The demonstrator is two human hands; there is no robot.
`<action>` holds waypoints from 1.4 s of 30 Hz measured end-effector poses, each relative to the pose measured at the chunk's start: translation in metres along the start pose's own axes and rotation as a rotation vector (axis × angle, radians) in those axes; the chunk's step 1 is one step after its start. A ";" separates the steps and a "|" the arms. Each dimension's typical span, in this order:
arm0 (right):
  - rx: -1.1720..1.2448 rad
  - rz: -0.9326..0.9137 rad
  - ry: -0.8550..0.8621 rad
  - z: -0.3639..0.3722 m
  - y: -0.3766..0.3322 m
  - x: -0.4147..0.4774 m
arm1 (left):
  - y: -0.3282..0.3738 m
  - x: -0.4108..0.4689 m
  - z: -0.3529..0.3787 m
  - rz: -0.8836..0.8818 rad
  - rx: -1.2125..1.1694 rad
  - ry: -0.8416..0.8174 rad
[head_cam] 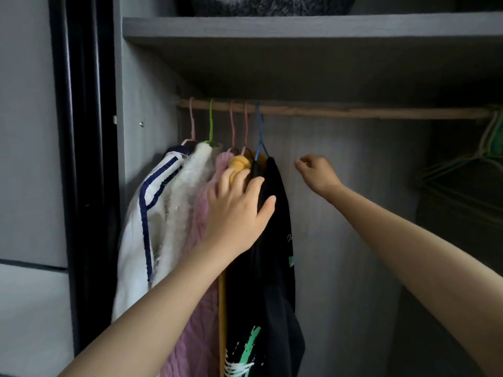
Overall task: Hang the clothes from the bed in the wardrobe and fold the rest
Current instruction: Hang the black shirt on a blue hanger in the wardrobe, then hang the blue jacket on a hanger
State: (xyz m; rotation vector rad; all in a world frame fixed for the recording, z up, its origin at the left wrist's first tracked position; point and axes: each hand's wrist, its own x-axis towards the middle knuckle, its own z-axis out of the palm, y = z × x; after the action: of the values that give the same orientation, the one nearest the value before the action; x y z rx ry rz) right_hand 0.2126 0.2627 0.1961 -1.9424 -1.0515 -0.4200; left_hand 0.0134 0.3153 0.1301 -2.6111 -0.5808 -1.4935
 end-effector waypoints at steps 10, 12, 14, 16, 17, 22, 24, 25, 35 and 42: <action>-0.851 0.154 0.226 -0.159 0.112 -0.067 | 0.083 -0.007 0.050 0.226 -0.118 0.012; -0.934 0.240 0.277 -0.193 0.128 -0.084 | 0.098 -0.008 0.070 0.196 -0.166 -0.071; -0.962 0.317 0.307 -0.218 0.142 -0.097 | 0.108 -0.009 0.088 0.182 -0.177 -0.109; -0.950 0.395 0.301 -0.235 0.153 -0.106 | 0.117 -0.010 0.101 0.177 -0.178 -0.147; -0.960 0.434 0.288 -0.242 0.158 -0.111 | 0.124 -0.010 0.106 0.179 -0.190 -0.163; -1.014 0.541 0.138 -0.256 0.173 -0.124 | 0.147 -0.013 0.114 0.197 -0.215 -0.178; -0.983 0.521 0.136 -0.255 0.176 -0.126 | 0.151 -0.014 0.115 0.206 -0.225 -0.167; -0.967 0.518 0.154 -0.254 0.176 -0.126 | 0.152 -0.015 0.114 0.209 -0.238 -0.159; -1.046 0.524 0.165 -0.240 0.180 -0.125 | 0.133 -0.021 0.101 0.171 -0.270 -0.143; -0.773 0.580 0.253 -0.224 0.183 -0.116 | 0.106 -0.026 0.097 0.127 -0.234 -0.183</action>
State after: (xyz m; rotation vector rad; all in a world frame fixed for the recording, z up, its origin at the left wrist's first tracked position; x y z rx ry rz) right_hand 0.3145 -0.0288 0.1538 -2.6464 -0.1097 -0.7837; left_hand 0.1188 0.2342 0.0706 -2.9208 -0.2584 -1.3695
